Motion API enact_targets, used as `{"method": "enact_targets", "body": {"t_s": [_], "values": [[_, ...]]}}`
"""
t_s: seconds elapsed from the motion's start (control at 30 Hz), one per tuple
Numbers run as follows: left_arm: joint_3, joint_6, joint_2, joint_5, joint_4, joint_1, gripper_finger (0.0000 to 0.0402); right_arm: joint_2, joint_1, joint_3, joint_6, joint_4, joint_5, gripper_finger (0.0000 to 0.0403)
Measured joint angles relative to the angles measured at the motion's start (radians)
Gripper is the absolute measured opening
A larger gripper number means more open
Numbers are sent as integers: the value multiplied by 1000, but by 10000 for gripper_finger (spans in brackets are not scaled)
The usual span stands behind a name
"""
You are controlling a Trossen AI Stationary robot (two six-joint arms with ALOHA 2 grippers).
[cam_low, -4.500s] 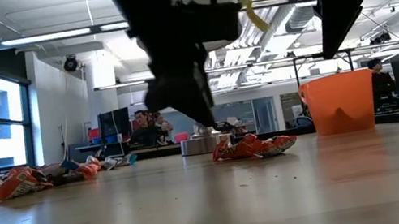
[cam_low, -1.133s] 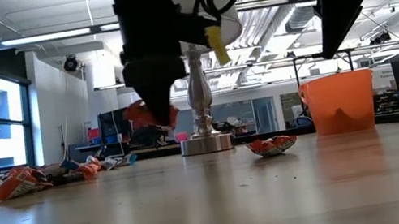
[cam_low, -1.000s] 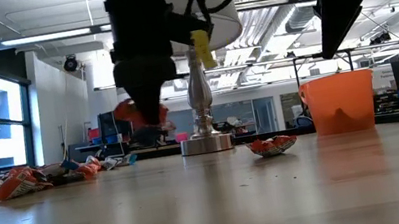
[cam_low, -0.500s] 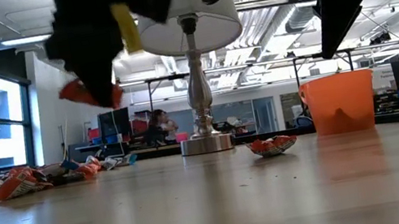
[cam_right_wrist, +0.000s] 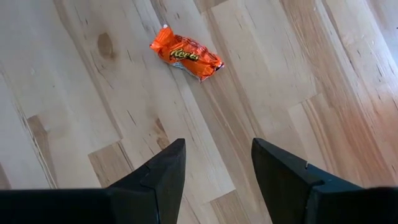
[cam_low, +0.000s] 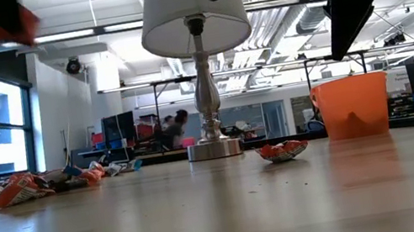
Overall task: Sort candy
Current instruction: Put the orange chocolate bar into the black bucket
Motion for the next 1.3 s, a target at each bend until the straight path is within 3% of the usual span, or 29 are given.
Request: {"method": "enact_targets", "body": {"t_s": [0.33, 0.67, 0.83, 0.97, 1.17, 1.3], "values": [[0, -394, -113, 191, 0, -165, 63, 0, 0, 0, 0, 0, 0, 180], [0, -786, -121, 403, 2, -334, 63, 0, 0, 0, 0, 0, 0, 180], [0, -958, -121, 348, 1, -393, 68, 0, 0, 0, 0, 1, 0, 180], [-27, -1013, -122, 311, 1, -412, 104, 0, 0, 0, 0, 1, 0, 180], [-60, -959, -121, 295, 0, -409, 164, 0, 0, 0, 0, 4, 0, 180], [-60, -808, -122, 92, 1, -398, 171, 0, 0, 0, 0, 5, 0, 180]]}}
